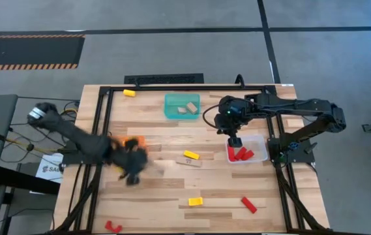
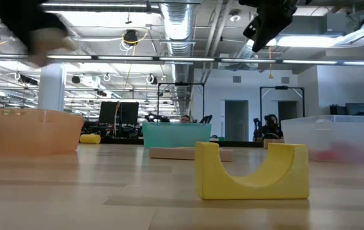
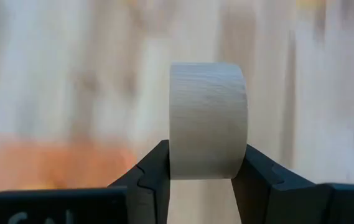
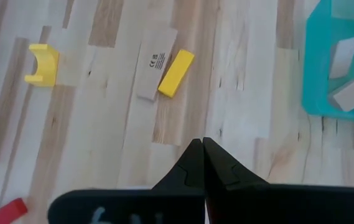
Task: Sort & place blocks by color
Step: Put the brown block into the green bin, then put the yellow block into the orange bin
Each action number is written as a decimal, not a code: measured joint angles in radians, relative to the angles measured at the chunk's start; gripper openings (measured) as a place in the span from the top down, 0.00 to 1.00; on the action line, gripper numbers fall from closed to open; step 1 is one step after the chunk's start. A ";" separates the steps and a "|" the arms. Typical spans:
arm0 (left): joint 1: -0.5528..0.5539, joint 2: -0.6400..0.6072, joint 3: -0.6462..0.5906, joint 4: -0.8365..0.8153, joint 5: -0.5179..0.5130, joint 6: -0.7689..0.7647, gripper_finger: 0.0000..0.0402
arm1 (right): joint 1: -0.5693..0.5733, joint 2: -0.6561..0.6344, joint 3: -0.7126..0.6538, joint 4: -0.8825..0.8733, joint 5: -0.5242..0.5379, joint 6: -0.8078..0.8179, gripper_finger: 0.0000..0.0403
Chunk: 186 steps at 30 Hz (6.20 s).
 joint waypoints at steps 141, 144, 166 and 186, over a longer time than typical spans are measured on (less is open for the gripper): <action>0.739 -0.115 -0.087 0.415 0.229 0.476 0.31 | 0.181 0.738 0.006 0.644 0.245 0.612 0.48; 0.739 -0.115 -0.087 0.415 0.229 0.476 0.31 | 0.179 0.738 0.005 0.637 0.244 0.598 0.51; 0.842 -0.422 -0.086 0.284 0.091 0.473 0.43 | 0.094 0.655 0.110 1.208 0.115 0.442 0.74; 0.877 -0.506 -0.087 0.136 0.094 0.476 0.46 | 0.089 1.250 0.960 1.190 -0.045 0.454 0.71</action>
